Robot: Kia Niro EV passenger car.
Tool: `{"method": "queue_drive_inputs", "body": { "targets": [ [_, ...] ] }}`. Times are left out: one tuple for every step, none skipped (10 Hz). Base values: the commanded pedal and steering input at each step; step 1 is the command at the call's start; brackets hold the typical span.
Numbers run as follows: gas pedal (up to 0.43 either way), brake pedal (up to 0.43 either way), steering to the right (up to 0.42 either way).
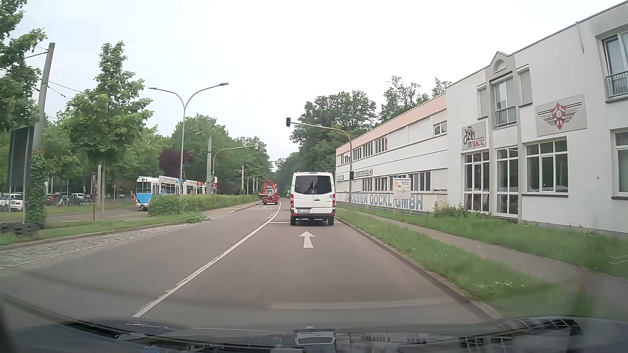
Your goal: Follow the waypoints while adhering to traffic rules and regulations
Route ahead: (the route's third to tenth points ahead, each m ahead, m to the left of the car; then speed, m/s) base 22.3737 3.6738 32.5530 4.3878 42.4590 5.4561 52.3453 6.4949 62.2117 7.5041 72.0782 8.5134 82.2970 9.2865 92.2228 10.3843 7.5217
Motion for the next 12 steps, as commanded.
{"method": "queue_drive_inputs", "body": {
  "targets": [
    [0.0,0.0,-0.007],
    [0.0,0.0,-0.007],
    [0.0,0.0,-0.007],
    [0.0,0.0,-0.008],
    [0.0,0.0,-0.008],
    [0.0,0.0,-0.008],
    [0.0,0.0,-0.008],
    [0.0,0.0,-0.009],
    [0.0,0.0,-0.009],
    [0.0,0.0,-0.009],
    [0.0,0.0,-0.009],
    [0.0,0.0,-0.009]
  ]
}}
